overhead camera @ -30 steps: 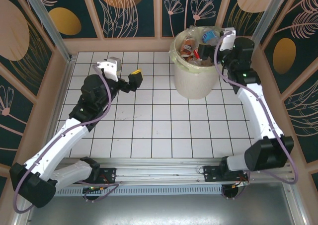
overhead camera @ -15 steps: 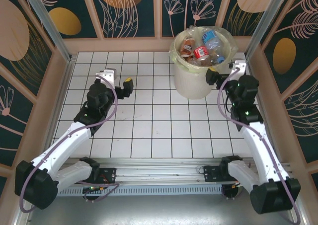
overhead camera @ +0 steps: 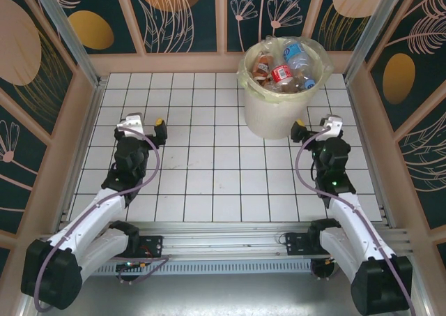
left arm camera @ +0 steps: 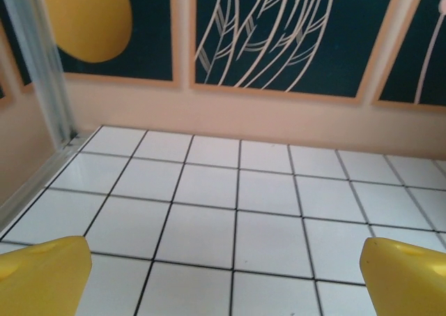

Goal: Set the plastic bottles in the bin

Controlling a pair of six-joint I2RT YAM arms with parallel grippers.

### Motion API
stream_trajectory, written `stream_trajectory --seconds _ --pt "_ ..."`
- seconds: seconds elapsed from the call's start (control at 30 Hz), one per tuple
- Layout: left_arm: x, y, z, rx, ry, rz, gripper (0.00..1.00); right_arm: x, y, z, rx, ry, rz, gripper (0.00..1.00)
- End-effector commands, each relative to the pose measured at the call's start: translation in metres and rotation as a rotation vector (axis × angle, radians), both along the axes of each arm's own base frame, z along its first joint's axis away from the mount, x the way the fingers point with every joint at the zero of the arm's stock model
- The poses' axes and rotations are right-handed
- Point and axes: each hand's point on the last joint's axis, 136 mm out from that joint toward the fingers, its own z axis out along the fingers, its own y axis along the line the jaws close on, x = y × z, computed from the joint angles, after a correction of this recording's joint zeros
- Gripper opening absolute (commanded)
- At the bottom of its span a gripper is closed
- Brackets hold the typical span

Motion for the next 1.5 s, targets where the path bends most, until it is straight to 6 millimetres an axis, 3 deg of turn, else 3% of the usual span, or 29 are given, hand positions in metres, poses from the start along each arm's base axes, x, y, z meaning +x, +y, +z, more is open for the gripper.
stream_trajectory --seconds 0.0,0.2,0.5,1.07,1.23,1.3,1.47 --pt "-0.001 0.014 0.006 0.000 -0.054 0.064 0.99 0.001 -0.022 0.016 0.039 -0.116 -0.118 0.99" --pt "0.004 0.021 -0.009 -0.002 -0.032 0.111 0.99 0.000 -0.044 -0.011 0.048 -0.084 -0.200 0.99" --pt "0.008 0.022 -0.033 0.019 -0.007 0.098 0.99 -0.011 -0.085 -0.033 0.111 -0.079 -0.372 0.99" --pt "0.011 0.066 -0.067 0.046 -0.012 0.210 0.99 0.008 -0.091 -0.073 0.026 -0.007 -0.360 0.99" --pt "0.014 0.068 -0.073 0.074 -0.044 0.190 0.99 0.026 -0.097 -0.087 0.016 0.000 -0.369 0.99" --pt "0.014 0.068 -0.076 0.085 -0.056 0.183 0.99 0.036 -0.091 -0.092 0.019 0.034 -0.340 0.99" --pt "0.020 0.067 -0.074 0.107 -0.084 0.159 0.99 0.039 -0.070 -0.096 -0.041 0.000 -0.283 0.99"
